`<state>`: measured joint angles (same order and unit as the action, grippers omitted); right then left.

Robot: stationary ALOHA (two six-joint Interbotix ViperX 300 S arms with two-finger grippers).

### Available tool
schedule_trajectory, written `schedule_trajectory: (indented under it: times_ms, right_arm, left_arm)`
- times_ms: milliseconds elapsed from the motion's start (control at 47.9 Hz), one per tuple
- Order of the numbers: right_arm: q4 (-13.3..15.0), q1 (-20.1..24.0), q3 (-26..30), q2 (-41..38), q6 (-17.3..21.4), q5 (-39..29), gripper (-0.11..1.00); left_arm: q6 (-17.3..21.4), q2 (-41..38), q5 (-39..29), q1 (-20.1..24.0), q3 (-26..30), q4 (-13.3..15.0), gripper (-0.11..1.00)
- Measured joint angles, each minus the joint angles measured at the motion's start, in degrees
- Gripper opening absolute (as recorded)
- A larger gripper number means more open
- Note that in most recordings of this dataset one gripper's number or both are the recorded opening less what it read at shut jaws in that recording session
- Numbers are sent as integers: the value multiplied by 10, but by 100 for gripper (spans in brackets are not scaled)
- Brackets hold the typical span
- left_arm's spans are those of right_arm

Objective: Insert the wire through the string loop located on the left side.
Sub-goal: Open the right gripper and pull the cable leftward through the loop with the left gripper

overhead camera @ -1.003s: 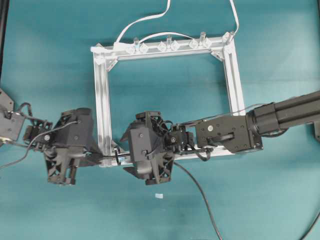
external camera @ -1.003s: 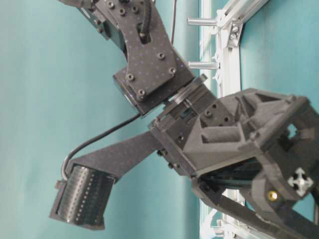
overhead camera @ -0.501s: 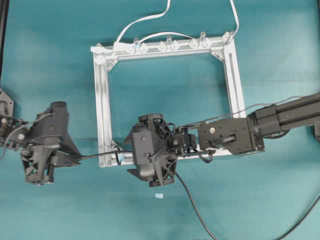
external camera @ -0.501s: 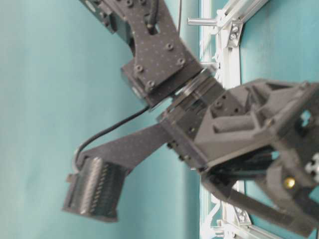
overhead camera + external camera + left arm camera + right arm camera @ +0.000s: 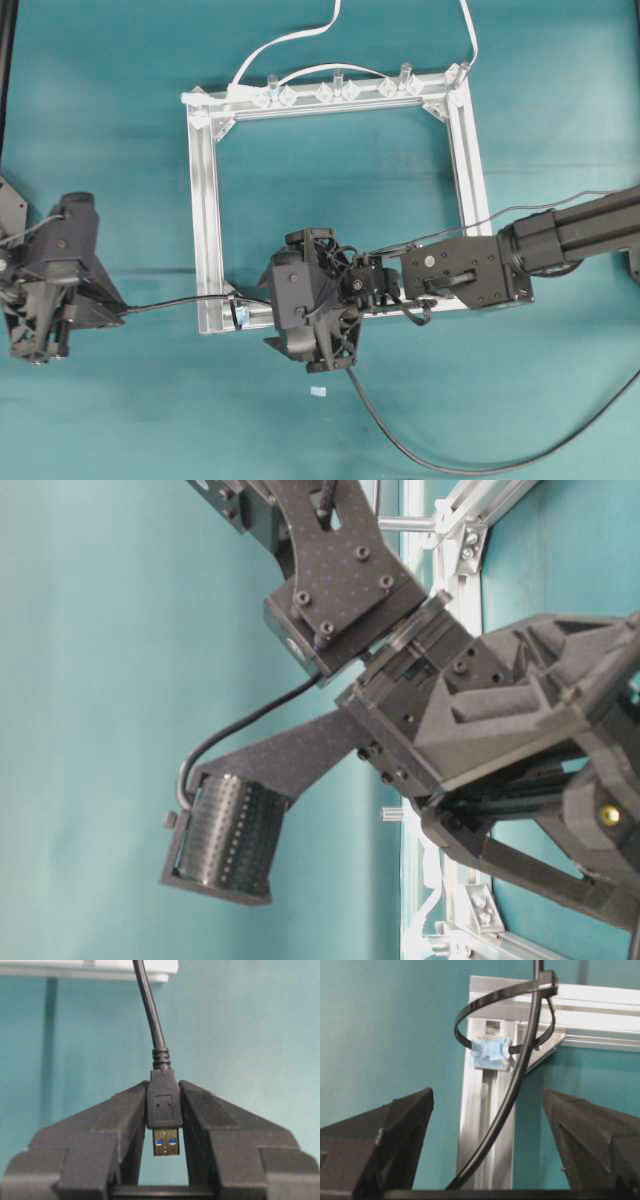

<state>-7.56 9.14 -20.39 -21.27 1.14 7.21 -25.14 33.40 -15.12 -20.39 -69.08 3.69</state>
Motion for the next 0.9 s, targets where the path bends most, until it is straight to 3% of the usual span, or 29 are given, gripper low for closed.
schedule_trajectory:
  times_ms: [334,898]
  right_arm:
    - [0,0,0,-1,0,0,88]
    - [0,-1,0,0,0,0,88]
  left_arm:
    - [-4,60,-34,-5,-29,0,21]
    - [-27,63,-40,-31,-40,1,21]
